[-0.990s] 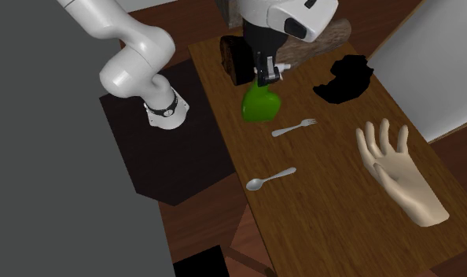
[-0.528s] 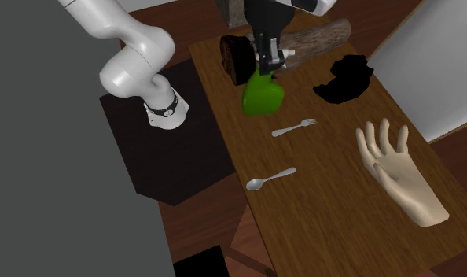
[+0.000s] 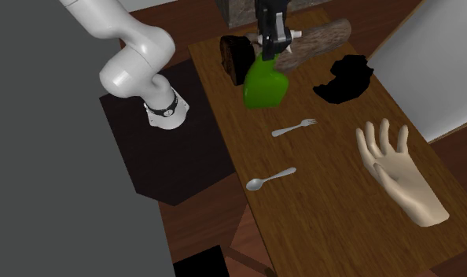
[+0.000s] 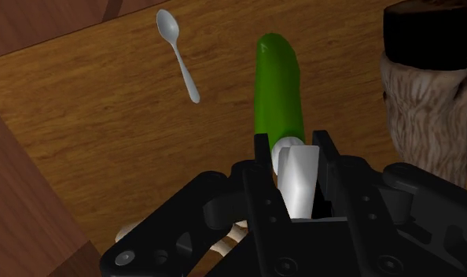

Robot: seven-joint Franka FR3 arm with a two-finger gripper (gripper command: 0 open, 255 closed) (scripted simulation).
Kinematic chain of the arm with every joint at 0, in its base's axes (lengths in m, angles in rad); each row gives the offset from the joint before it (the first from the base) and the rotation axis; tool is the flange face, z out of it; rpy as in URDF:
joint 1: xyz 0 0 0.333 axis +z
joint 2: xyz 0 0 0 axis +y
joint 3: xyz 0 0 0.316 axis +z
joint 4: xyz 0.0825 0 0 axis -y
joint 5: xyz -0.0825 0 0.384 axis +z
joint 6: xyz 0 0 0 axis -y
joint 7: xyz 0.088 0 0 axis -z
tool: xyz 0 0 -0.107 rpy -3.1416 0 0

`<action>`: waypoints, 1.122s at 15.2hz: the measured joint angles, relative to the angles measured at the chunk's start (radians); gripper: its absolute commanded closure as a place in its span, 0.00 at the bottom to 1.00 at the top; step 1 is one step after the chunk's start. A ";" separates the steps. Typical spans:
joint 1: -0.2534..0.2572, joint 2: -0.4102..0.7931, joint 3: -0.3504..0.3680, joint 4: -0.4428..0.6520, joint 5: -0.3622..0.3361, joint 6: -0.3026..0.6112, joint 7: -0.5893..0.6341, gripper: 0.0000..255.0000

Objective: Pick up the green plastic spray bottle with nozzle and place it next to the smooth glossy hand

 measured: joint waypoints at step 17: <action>0.033 0.369 0.103 0.252 -0.023 0.128 0.126 1.00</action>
